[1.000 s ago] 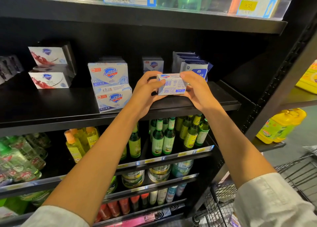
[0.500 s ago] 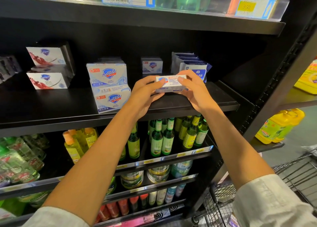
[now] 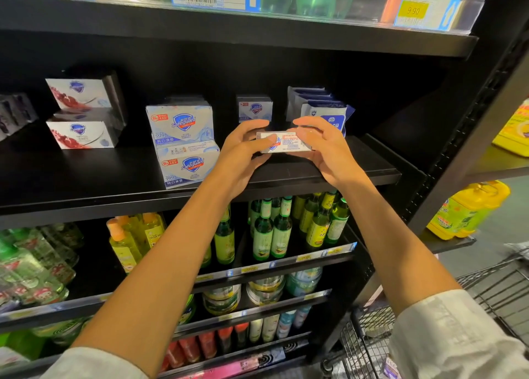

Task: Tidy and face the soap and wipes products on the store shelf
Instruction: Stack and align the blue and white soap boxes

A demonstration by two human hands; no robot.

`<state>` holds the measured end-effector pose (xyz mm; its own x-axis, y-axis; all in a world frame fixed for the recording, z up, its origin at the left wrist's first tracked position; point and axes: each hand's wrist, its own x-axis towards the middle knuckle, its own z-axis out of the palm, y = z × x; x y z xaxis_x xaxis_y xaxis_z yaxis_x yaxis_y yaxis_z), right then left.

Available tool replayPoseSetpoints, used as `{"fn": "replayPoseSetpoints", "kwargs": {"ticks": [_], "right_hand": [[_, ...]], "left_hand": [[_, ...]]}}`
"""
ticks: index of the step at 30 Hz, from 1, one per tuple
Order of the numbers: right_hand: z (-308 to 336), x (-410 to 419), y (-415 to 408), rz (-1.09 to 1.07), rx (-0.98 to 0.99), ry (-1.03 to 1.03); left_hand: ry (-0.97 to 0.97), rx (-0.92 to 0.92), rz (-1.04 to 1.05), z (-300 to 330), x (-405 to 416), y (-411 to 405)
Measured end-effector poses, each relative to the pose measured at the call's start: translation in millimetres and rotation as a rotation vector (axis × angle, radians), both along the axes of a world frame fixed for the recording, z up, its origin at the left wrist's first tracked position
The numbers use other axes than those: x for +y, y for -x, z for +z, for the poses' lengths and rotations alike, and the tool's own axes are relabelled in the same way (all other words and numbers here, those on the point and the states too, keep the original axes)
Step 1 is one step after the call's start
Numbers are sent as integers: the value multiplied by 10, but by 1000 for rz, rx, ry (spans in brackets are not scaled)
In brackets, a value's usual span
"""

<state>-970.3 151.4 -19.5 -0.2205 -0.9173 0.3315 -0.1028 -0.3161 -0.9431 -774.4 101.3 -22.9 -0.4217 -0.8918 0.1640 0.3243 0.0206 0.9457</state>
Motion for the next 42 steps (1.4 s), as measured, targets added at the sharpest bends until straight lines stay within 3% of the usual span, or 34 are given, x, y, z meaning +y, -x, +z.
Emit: {"fn": "replayPoseSetpoints", "kwargs": {"ticks": [7, 24, 32, 38, 42], "right_hand": [[7, 34, -24, 21, 27, 24], [31, 5, -34, 42, 27, -75], [28, 58, -25, 71, -18, -2], [15, 27, -9, -14, 91, -5], [-12, 109, 17, -151, 297, -30]], "left_hand": [[-105, 33, -6, 22, -26, 11], [114, -16, 43, -17, 24, 7], [89, -78, 55, -10, 22, 34], [136, -178, 152, -29, 11, 50], [198, -199, 252, -36, 41, 41]]}}
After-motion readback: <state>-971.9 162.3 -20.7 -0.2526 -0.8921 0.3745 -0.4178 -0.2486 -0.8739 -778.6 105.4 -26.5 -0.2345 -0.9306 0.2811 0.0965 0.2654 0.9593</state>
